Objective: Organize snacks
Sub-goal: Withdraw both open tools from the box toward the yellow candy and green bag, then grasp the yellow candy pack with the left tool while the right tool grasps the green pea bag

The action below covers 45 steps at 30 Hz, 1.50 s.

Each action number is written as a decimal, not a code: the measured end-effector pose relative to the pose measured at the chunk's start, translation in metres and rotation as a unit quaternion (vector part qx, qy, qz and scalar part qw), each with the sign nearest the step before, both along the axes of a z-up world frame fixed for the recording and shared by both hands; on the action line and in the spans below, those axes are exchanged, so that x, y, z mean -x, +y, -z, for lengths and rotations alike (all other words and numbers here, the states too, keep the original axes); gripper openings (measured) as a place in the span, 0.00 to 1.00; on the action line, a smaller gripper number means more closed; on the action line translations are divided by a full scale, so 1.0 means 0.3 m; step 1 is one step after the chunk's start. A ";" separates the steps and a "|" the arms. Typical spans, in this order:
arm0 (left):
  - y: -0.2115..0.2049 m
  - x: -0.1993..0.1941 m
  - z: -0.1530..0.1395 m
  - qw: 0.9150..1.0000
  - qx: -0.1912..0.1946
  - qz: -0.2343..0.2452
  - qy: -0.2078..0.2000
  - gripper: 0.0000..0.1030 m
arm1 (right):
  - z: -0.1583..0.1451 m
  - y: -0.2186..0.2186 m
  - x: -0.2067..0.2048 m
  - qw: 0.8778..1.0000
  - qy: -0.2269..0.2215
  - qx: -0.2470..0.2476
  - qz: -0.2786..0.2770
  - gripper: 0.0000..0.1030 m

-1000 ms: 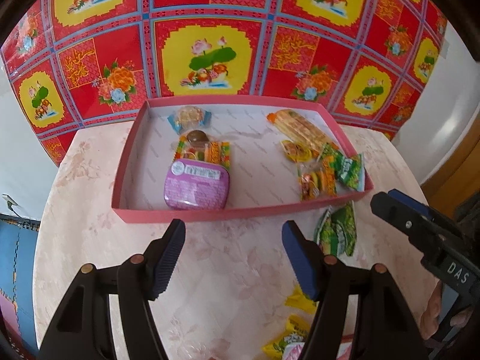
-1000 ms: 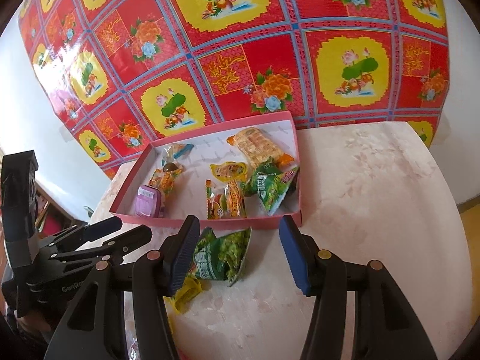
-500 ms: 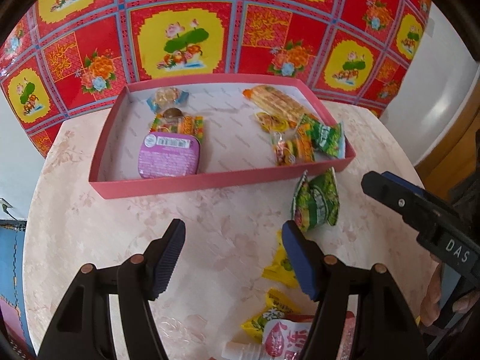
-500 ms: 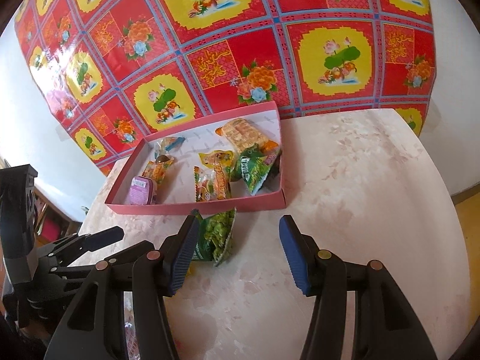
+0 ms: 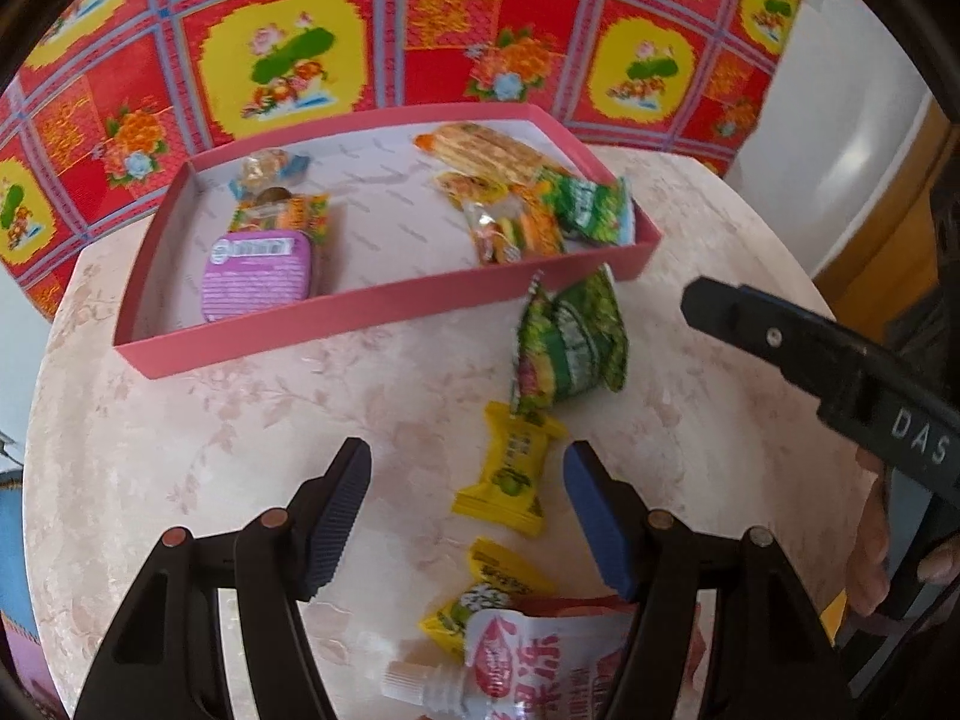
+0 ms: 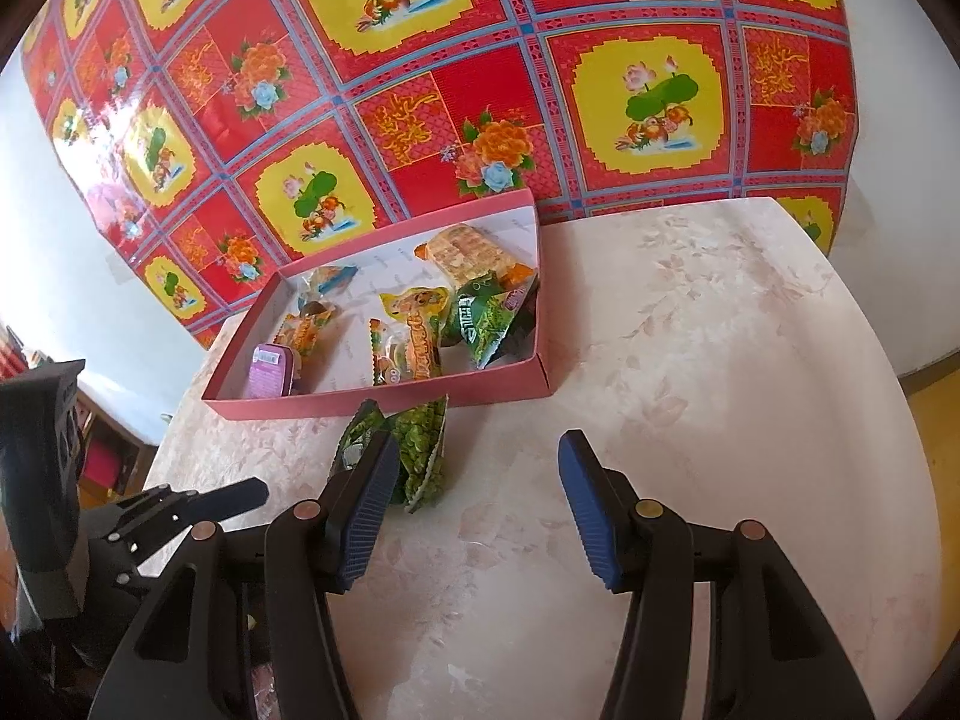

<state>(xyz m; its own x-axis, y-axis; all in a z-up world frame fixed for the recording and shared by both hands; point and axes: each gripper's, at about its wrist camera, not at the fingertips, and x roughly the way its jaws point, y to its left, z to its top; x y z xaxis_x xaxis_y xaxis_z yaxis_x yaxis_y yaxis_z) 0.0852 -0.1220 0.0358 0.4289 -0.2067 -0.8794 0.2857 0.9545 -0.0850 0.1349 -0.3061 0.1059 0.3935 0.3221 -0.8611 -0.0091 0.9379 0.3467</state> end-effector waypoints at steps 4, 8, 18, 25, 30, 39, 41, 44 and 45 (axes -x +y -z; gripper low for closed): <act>-0.024 0.001 0.013 1.000 -0.008 0.009 0.004 0.63 | 0.002 -0.009 0.001 1.000 0.000 -0.001 0.002 0.55; -0.032 -0.002 0.026 1.000 -0.012 0.012 0.008 0.55 | 0.007 -0.019 0.003 1.000 0.001 -0.002 0.004 0.55; -0.039 -0.002 0.031 0.999 -0.023 0.020 -0.011 0.25 | 0.016 -0.021 -0.001 1.000 0.006 -0.003 0.004 0.55; 0.006 -0.013 0.025 1.000 -0.005 -0.001 -0.010 0.21 | 0.017 -0.015 -0.002 1.000 0.006 0.000 0.001 0.55; 0.055 -0.015 0.011 1.000 0.003 -0.022 -0.019 0.21 | 0.021 0.000 -0.003 1.000 0.010 -0.001 -0.002 0.55; 0.139 -0.023 0.000 0.998 0.012 -0.058 -0.025 0.21 | 0.031 0.045 -0.008 1.000 0.021 -0.001 -0.018 0.55; 0.158 -0.027 -0.002 0.997 0.017 -0.065 -0.025 0.21 | 0.037 0.056 -0.011 0.999 0.025 -0.008 -0.024 0.55; 0.176 -0.025 -0.002 0.997 0.021 -0.072 -0.025 0.21 | 0.054 0.083 -0.017 0.998 0.036 -0.018 -0.039 0.56; 0.181 -0.025 -0.001 0.997 0.022 -0.074 -0.024 0.21 | 0.060 0.094 -0.019 0.998 0.039 -0.016 -0.043 0.59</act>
<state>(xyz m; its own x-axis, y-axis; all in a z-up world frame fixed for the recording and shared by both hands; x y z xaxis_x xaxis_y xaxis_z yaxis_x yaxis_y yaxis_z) 0.0928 -0.0679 0.0362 0.4991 -0.1756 -0.8486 0.1477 0.9822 -0.1164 0.1407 -0.2780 0.0880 0.2957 0.3795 -0.8767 -0.0621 0.9234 0.3788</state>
